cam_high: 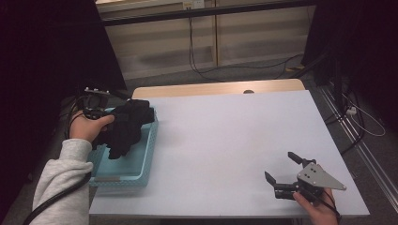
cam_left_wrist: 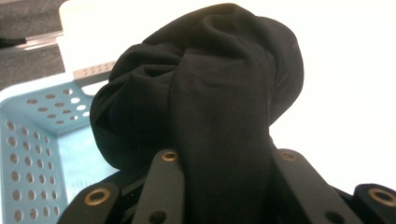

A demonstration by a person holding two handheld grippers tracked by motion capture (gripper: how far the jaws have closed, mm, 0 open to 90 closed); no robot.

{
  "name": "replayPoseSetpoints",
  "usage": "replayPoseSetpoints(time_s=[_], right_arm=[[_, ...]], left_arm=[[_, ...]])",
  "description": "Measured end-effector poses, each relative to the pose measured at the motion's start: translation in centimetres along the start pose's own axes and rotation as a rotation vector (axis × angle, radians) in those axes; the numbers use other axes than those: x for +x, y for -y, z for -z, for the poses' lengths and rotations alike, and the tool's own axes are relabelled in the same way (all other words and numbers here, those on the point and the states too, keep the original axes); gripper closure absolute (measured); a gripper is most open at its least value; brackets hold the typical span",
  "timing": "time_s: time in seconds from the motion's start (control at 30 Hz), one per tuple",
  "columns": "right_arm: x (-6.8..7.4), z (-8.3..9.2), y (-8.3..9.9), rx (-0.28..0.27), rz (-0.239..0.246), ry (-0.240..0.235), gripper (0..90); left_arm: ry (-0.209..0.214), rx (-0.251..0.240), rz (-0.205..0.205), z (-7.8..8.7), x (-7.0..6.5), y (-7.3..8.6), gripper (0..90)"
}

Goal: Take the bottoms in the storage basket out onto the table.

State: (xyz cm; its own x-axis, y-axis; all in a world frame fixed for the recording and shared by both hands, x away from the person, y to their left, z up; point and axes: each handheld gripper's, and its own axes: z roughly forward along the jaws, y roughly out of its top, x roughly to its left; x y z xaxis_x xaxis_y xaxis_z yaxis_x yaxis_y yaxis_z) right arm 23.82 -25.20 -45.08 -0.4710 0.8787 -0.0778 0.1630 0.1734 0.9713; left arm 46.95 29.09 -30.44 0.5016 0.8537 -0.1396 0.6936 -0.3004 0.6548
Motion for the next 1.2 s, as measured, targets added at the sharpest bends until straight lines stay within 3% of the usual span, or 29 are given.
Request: replayPoseSetpoints(time_s=[0.2, 0.5, 0.7, 1.2], right_arm=[[0.0, 0.0, 0.0, -0.001, 0.004, -0.004, 1.2], [0.1, 0.0, 0.0, -0.001, 0.003, -0.004, 1.2], [0.0, 0.0, -0.1, -0.006, 0.003, -0.003, 1.2], [0.2, -0.1, 0.0, -0.002, 0.005, -0.011, 1.2]], left_arm=[[0.024, -0.034, -0.028, 1.2, -1.0, -1.3, 74.9], [0.048, -0.056, -0.026, 1.7, -1.6, -2.1, 74.9], [0.065, -0.071, -0.047, 1.9, -2.4, -2.7, 74.9], [0.133, -0.157, -0.115, 1.9, -5.8, -3.6, 74.9]])
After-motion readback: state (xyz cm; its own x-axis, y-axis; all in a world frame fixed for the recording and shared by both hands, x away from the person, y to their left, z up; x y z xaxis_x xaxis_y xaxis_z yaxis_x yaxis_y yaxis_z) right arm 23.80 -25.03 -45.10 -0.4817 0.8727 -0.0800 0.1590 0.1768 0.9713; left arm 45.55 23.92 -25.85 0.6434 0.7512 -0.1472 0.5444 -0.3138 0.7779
